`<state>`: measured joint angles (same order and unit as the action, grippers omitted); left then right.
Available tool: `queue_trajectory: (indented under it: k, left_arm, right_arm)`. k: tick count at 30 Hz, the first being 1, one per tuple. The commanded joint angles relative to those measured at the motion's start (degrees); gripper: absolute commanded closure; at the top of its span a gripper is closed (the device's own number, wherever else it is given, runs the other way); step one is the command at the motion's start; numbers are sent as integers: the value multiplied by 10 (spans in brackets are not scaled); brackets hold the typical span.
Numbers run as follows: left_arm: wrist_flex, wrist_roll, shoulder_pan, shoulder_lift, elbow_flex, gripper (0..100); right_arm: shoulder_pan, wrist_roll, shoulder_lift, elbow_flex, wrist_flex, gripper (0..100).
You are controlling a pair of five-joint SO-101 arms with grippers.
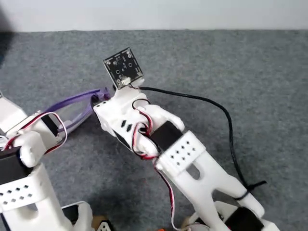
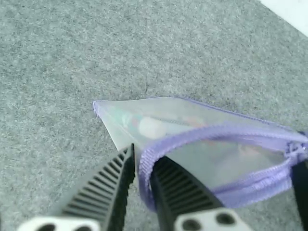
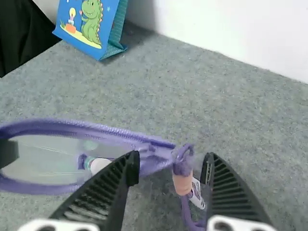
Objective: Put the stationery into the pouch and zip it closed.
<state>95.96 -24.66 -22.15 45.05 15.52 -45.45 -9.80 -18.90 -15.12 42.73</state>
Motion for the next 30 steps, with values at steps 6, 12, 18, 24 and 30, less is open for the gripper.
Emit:
queue_trajectory:
  k: [6,12,18,24,30]
  left_arm:
    - [4,-6,-1,-4,-26,987]
    - [0,-6,-1,-4,-26,987]
    - [-1,-6,0,-8,-26,987]
    - [-1,-5,0,-8,-26,987]
    - [-1,-5,0,-8,-26,987]
  right_arm:
    - [46,-1,-50,34,15,801]
    - [51,2,-117,10,98,801]
    - [46,25,-82,-89,-34,802]
    - [32,25,31,-83,-127,804]
    - [21,24,95,-19,-125,805]
